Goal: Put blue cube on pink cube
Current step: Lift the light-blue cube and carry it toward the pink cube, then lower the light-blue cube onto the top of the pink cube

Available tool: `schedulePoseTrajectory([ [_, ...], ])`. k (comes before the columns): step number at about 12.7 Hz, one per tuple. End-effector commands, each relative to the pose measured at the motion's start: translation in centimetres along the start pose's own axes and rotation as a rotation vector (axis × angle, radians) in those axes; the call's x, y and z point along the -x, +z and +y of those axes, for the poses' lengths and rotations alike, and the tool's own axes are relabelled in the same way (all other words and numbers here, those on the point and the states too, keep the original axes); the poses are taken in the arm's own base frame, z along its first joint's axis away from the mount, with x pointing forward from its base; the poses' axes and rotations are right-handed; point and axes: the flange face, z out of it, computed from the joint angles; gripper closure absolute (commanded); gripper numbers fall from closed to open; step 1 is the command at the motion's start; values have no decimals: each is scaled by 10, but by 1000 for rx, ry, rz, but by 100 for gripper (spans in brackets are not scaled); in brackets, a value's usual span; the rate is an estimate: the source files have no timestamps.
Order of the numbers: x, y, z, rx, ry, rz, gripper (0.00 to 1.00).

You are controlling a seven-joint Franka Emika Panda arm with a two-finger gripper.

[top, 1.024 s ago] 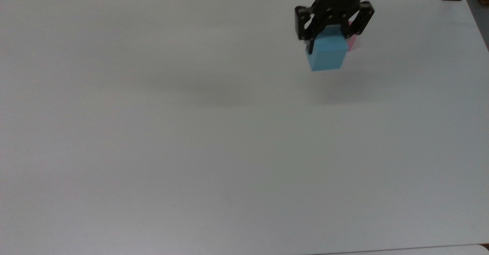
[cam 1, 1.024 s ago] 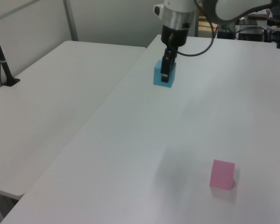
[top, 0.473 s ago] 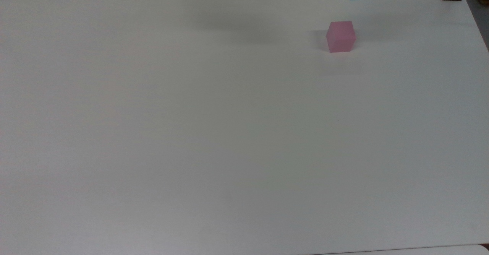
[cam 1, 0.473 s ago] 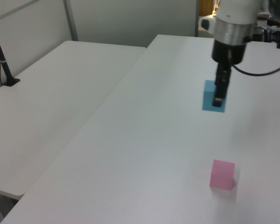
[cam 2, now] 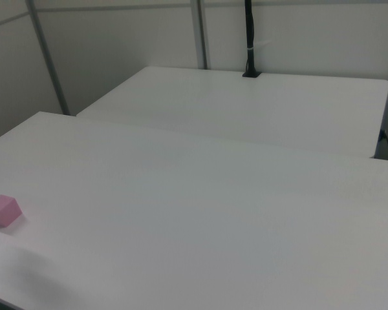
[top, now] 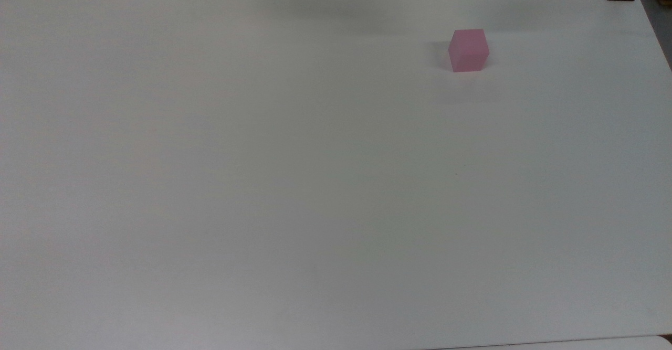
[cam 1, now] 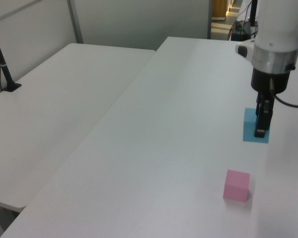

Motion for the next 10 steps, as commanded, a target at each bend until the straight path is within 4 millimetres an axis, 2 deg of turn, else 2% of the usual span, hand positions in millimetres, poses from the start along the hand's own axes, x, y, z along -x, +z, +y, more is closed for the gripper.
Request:
schedulePoseTrajectory([
  [1,20,59,-5,-24,13,-5,84],
  [3,20,85,-5,-35,19,2,84],
  [7,9,120,-5,-61,46,12,83],
  [10,3,132,-6,-69,48,25,80],
])
